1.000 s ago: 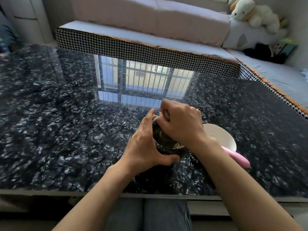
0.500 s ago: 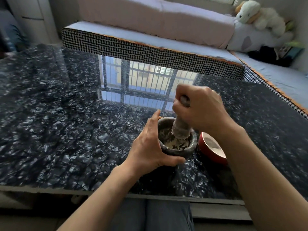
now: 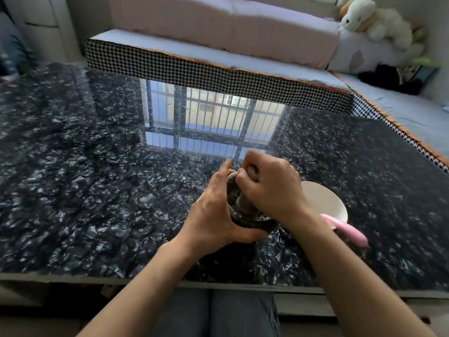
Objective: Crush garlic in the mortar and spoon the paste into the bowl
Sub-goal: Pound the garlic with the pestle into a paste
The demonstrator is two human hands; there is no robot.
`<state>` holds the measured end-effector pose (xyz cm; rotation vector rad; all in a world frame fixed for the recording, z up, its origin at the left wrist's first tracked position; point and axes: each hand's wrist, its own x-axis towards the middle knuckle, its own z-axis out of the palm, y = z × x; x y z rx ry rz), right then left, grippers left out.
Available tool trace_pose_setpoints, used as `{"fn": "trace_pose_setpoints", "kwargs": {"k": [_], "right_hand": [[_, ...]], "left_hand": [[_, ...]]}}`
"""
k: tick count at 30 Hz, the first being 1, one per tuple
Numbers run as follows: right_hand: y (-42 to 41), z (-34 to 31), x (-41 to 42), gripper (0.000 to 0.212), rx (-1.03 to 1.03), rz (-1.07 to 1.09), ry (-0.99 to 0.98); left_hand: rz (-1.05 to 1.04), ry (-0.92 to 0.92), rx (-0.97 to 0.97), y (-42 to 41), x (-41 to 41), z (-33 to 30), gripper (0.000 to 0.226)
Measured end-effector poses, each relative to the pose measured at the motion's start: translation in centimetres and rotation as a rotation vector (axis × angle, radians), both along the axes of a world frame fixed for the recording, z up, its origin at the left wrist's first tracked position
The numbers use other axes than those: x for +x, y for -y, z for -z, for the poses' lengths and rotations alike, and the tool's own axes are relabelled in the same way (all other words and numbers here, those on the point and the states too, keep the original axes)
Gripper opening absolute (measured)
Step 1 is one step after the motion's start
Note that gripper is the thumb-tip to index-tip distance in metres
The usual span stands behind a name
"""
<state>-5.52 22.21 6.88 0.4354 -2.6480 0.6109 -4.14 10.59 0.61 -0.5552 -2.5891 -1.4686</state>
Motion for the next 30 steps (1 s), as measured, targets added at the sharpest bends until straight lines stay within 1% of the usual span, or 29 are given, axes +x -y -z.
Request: {"fn": "trace_pose_setpoints", "kwargs": {"k": [3, 6, 7, 10, 12, 13, 14, 16, 17, 21, 22, 24, 27, 28, 29, 30], "right_hand": [[-1.0, -1.1, -0.6, 0.013, -0.019, 0.052, -0.04], [-1.9, -2.5, -1.1, 0.013, -0.229, 0.12, -0.126], [-1.5, -2.2, -0.9, 0.014, -0.241, 0.119, -0.118], [0.6, 0.3, 0.3, 0.016, -0.127, 0.078, -0.03], [0.3, 0.2, 0.0, 0.015, -0.103, 0.084, 0.001], [-0.3, -0.2, -0.2, 0.013, -0.101, 0.109, -0.017], [-1.0, -0.9, -0.5, 0.012, -0.125, 0.145, -0.06], [-1.7, -1.8, -0.8, 0.01, -0.259, 0.195, -0.167], [-1.5, -1.9, -0.7, 0.009, -0.285, 0.196, -0.183], [0.7, 0.8, 0.4, 0.014, -0.132, 0.122, -0.019], [0.6, 0.8, 0.4, 0.015, -0.114, 0.109, -0.026], [-0.4, -0.3, 0.3, 0.015, -0.114, 0.125, -0.105], [-1.3, -1.7, -0.2, 0.014, -0.27, 0.189, -0.249], [-0.8, -1.4, -0.2, 0.014, -0.268, 0.174, -0.267], [-0.1, -0.7, -0.1, 0.014, -0.221, 0.148, -0.255], [0.5, 0.3, 0.0, 0.014, -0.178, 0.12, -0.208]], "left_hand": [[-0.002, 0.0, -0.007, 0.0, 0.1, -0.1, 0.135], [-0.015, 0.009, 0.001, -0.1, 0.2, -0.2, 0.137], [-0.016, 0.011, 0.004, -0.1, 0.2, -0.1, 0.138], [-0.02, 0.013, 0.011, 0.0, 0.1, 0.1, 0.138], [-0.021, 0.006, 0.018, 0.0, 0.1, 0.1, 0.136], [-0.017, 0.008, 0.013, 0.0, 0.2, 0.1, 0.137], [-0.018, 0.006, 0.006, 0.0, 0.1, 0.1, 0.137], [-0.029, 0.003, 0.002, -0.1, 0.2, 0.2, 0.135], [-0.032, 0.003, 0.005, -0.1, 0.2, 0.2, 0.135], [-0.037, 0.012, 0.039, 0.0, 0.2, 0.3, 0.135], [-0.038, 0.01, 0.037, 0.1, 0.1, 0.3, 0.135], [-0.038, 0.002, 0.02, 0.0, 0.1, 0.2, 0.136], [-0.043, -0.006, 0.011, -0.1, 0.1, 0.3, 0.135], [-0.047, -0.002, 0.012, -0.1, 0.1, 0.3, 0.135], [-0.05, 0.004, 0.022, 0.0, 0.1, 0.3, 0.135], [-0.05, 0.006, 0.036, 0.0, 0.1, 0.3, 0.135]]}}
